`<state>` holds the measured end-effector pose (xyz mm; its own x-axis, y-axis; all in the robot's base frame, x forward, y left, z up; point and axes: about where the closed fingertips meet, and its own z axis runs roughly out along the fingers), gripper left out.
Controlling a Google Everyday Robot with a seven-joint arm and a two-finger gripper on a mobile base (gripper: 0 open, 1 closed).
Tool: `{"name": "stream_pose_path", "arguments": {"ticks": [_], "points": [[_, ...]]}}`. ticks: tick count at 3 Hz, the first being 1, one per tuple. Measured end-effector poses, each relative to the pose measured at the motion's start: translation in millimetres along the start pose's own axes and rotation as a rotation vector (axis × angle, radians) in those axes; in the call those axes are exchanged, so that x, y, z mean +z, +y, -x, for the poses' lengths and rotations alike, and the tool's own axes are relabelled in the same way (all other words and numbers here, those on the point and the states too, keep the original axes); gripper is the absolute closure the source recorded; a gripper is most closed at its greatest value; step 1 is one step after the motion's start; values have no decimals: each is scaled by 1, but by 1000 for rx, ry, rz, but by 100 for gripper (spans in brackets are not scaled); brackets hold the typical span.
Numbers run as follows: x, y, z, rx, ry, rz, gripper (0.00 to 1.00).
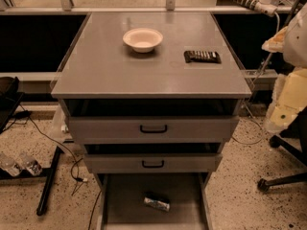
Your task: Pick redbull can from bottom drawer and place on counter
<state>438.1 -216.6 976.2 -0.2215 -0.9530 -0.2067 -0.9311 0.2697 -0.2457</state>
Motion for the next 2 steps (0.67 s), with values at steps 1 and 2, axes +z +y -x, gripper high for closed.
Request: {"name": "stream_pose_path", "arguments": {"ticks": [1, 2], "points": [[0, 0, 0, 0, 0, 0, 0], [10, 5, 2, 3, -21, 17, 0]]}}
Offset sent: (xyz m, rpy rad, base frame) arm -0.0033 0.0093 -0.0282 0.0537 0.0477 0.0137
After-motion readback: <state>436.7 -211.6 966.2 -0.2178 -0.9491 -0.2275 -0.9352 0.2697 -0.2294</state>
